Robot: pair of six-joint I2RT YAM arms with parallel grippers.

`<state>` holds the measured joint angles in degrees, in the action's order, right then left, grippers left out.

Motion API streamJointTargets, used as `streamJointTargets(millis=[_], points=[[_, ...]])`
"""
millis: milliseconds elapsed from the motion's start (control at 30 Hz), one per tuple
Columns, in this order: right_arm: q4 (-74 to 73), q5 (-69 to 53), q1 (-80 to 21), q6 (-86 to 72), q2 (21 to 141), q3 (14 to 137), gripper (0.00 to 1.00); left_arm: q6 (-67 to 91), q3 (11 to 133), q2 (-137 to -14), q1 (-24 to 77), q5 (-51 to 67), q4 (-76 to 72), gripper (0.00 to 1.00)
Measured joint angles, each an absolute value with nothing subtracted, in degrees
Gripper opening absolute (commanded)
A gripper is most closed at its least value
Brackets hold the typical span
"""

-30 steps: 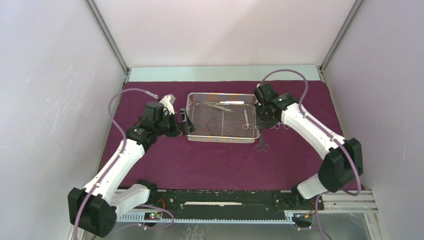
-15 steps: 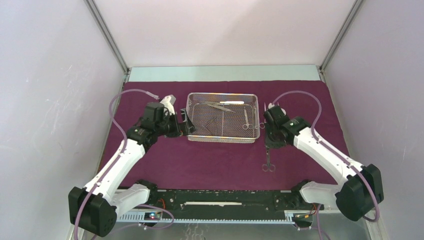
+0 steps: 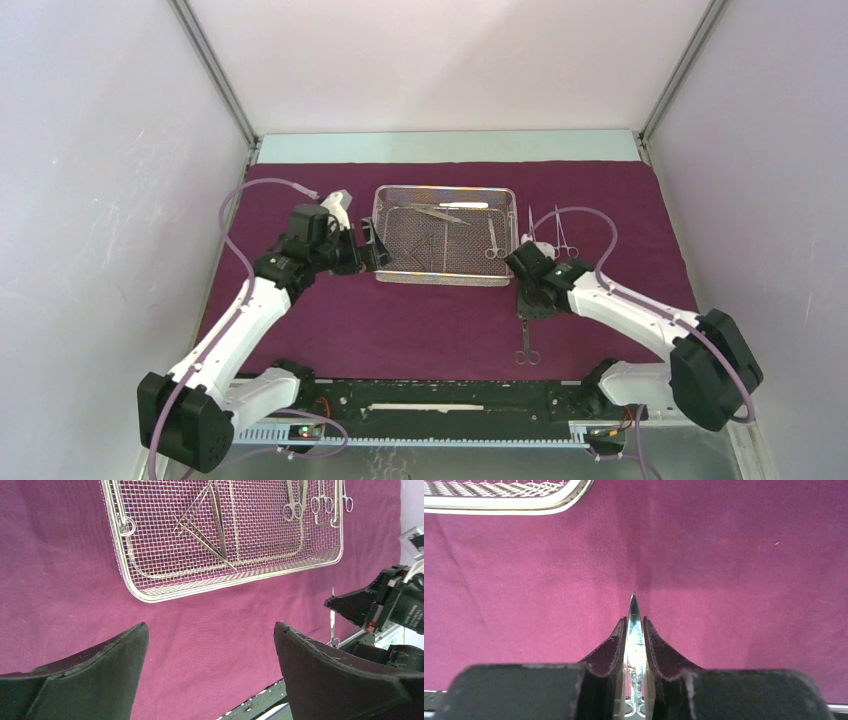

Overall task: Open and lay out the surgical kit
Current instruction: Place the medical item in the surgical kit.

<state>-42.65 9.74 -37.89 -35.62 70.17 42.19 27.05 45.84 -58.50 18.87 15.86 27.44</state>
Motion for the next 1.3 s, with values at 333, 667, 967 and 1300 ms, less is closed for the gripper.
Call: streamJointTargets(millis=[333, 667, 967, 1300], points=[[-37.91, 10.90, -40.53, -37.60, 74.67, 40.49, 0.15, 27.03, 45.84, -58.63, 18.87, 15.84, 27.46, 1.00], [-36.10, 11.35, -41.04, -37.87, 76.79, 39.66, 0.27, 27.05, 45.84, -58.92, 18.87, 15.84, 27.46, 1.00], [-35.53, 11.53, -41.23, -37.91, 76.86, 39.66, 0.38, 27.05, 45.84, -59.05, 18.87, 15.81, 27.46, 1.00], [-39.18, 12.53, -41.25, -38.06, 73.54, 41.17, 0.53, 27.05, 45.84, -59.27, 18.87, 15.79, 27.46, 1.00]])
